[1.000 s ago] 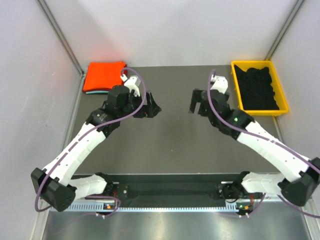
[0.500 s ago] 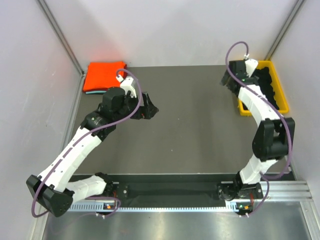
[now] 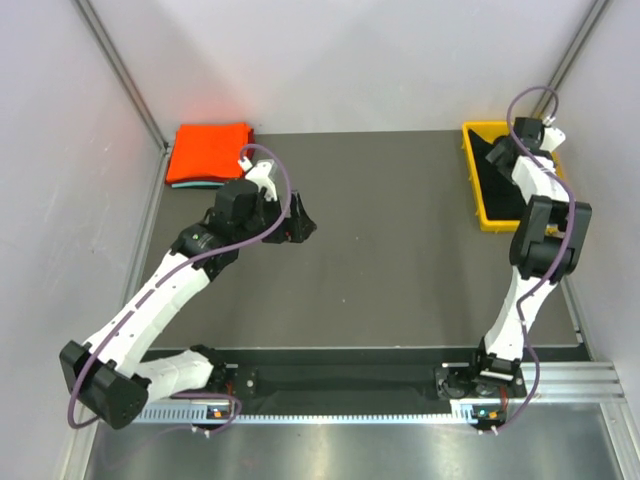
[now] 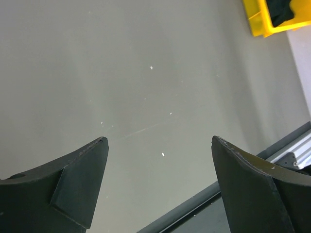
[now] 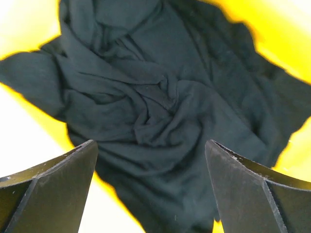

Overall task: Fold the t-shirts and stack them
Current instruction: Grab the tshirt from the pile

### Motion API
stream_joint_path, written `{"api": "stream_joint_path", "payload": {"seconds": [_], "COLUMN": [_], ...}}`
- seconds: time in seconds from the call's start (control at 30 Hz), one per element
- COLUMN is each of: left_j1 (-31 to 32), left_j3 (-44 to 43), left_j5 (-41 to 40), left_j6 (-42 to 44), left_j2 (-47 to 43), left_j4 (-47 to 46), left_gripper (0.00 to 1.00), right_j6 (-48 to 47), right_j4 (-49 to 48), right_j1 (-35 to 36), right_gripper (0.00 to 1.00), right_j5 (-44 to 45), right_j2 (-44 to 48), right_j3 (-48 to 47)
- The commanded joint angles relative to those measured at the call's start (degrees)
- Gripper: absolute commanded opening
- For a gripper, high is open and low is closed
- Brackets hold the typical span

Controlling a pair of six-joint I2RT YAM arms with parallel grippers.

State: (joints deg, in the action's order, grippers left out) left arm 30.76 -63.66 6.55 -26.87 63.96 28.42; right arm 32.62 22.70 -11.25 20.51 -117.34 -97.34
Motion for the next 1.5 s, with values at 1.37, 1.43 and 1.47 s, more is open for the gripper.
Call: {"api": "stream_joint_path", "payload": {"seconds": [1.37,1.43,1.47], "left_j1": [-0.79,-0.97,-0.97], "left_j3": [0.92,-0.76,-1.64], "left_j5": [-1.54,-1.10,-0.92], "left_j6": [-4.94,-4.68,-4.51], "left_j2": [-8.42,-7.89,-7.89], "left_j4": [1.79,3.30,4.35], "left_gripper": [0.89,0.89,0.89], "right_j6": [0.06,3.84,5.51], "right_j4": [-1.70,-2.91,-4.40], "right_j1": [-7.74,-7.56,-7.39], "right_gripper": [0.00,0.00,0.00], "right_j5": [-38.95,-46.74,-49.92], "right_j2": [23.28,28.36,30.39], "right_j3": [-20.17,-16.69,-14.31]}}
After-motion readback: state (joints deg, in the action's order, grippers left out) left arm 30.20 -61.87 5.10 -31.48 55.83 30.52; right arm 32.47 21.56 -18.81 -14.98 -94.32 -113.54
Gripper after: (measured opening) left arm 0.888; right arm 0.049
